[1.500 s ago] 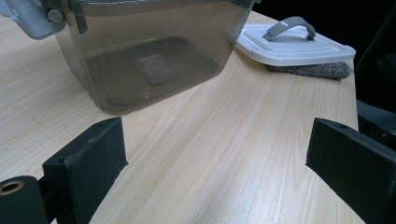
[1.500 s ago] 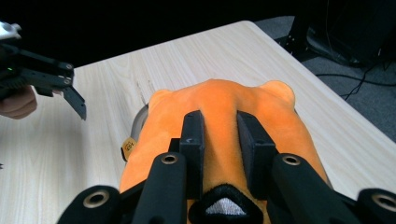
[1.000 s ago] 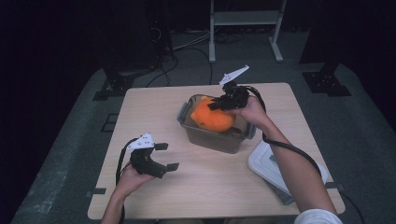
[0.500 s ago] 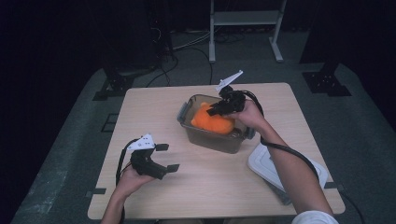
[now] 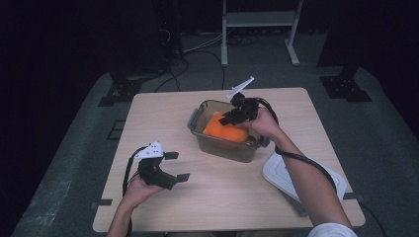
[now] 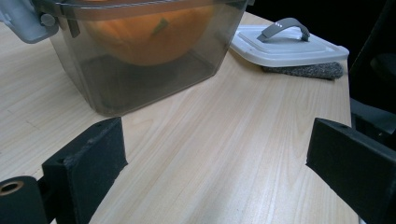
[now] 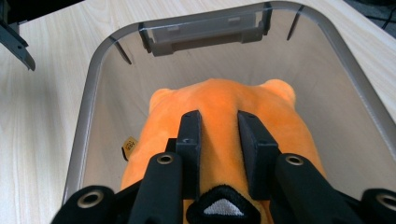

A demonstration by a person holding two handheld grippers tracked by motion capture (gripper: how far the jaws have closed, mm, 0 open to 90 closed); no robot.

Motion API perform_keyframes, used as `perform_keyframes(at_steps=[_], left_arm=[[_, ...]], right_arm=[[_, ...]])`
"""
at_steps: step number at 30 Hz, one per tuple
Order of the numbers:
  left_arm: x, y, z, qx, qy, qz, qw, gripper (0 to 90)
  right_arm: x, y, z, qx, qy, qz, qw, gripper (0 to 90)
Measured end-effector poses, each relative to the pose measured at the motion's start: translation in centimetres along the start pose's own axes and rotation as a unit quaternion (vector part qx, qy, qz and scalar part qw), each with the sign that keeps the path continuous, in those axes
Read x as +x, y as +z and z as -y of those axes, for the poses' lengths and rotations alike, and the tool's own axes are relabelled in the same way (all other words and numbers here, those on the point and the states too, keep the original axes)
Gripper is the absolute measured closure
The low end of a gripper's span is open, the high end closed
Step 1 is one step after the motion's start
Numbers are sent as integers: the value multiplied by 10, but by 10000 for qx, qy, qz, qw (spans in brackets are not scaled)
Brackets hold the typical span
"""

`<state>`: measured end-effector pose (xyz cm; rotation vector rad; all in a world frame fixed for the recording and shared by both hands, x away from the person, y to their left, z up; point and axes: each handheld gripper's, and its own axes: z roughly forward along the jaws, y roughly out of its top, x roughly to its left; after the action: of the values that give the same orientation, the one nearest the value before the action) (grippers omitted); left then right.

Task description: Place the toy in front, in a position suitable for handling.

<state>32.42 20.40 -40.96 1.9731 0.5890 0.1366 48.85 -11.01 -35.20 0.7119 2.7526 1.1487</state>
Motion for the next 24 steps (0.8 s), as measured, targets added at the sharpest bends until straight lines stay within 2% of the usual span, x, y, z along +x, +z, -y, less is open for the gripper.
perform_keyframes(at_steps=[24], left_arm=[[0, -2, -1, -24, -6, -10, 10000, 37]], right_arm=[[3, 9, 0, 370, -22, 3, 9993, 659]])
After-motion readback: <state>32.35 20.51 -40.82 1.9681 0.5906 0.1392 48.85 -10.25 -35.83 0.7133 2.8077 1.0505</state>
